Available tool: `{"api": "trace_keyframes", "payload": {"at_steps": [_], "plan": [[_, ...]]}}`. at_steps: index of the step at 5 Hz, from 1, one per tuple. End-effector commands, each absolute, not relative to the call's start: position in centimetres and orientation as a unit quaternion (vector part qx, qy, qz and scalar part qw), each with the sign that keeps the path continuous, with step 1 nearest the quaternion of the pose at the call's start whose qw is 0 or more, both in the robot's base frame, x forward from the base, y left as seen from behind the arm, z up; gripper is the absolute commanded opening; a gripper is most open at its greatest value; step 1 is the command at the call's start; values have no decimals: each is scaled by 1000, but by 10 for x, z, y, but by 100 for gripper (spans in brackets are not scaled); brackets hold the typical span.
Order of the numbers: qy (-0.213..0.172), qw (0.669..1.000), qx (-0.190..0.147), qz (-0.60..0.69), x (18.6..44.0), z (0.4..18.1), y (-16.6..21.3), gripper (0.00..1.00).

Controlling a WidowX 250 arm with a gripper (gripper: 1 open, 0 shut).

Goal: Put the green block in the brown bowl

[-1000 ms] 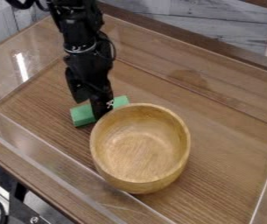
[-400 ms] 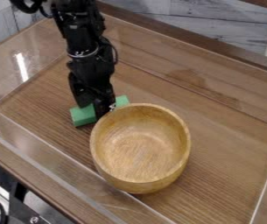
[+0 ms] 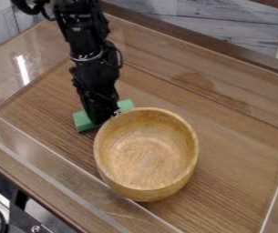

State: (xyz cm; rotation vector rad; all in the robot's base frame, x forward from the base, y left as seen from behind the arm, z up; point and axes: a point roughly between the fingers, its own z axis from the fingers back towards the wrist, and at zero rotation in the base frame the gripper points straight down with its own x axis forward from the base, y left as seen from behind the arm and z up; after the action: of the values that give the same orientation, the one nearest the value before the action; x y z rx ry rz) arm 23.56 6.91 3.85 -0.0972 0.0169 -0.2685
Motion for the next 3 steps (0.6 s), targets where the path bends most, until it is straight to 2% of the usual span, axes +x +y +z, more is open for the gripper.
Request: {"api": "trace_keyframes", "payload": {"at_steps": [1,3], "plan": [[-5,992,-45,-120,244,54,75,0],[18,992,-65,-102,236,62,74,0]]}}
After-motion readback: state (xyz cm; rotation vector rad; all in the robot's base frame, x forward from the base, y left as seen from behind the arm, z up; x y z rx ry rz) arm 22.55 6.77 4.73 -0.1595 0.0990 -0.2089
